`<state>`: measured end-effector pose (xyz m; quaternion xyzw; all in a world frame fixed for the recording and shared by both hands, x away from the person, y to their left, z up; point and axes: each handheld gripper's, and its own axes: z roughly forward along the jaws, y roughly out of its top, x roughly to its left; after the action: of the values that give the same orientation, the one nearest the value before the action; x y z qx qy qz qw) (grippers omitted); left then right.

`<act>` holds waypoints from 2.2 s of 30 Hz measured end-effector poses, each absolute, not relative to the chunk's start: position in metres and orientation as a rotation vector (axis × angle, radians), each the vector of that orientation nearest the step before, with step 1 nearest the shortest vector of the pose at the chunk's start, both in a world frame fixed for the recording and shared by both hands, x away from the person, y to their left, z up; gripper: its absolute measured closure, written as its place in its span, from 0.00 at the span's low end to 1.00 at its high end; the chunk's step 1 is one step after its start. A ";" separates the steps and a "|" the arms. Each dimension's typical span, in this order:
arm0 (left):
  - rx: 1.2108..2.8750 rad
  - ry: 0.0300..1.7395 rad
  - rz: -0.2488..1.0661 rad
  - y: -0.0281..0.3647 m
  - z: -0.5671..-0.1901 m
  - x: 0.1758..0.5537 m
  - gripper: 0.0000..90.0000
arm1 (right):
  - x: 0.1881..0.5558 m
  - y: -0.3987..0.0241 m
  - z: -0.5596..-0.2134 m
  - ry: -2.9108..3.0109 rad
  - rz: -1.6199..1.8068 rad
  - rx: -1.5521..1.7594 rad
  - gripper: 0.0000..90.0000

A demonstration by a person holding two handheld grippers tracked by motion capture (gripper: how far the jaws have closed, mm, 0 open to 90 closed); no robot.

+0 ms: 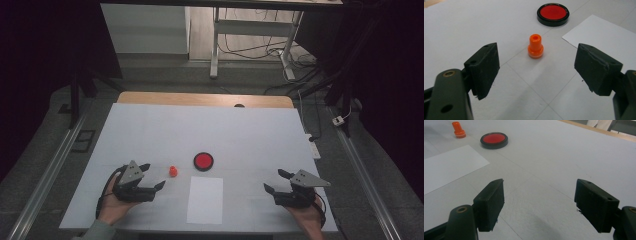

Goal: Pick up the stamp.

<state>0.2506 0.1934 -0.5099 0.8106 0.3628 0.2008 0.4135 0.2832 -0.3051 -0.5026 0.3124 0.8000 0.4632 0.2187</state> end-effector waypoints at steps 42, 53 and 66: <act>2.162 0.858 0.560 0.149 -0.534 0.292 0.49 | 0.284 -0.302 -0.504 2.221 1.273 0.859 0.29; 2.157 0.883 0.560 0.150 -0.538 0.301 0.67 | 0.284 -0.302 -0.504 2.221 1.268 0.860 0.29; 2.157 0.855 0.542 0.151 -0.535 0.300 0.80 | 0.284 -0.302 -0.504 2.219 1.271 0.858 0.29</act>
<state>0.2999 0.1508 -0.5351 0.8409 0.3335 0.2112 0.3702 0.2835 -0.3024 -0.5043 0.3103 0.8026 0.4595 0.2202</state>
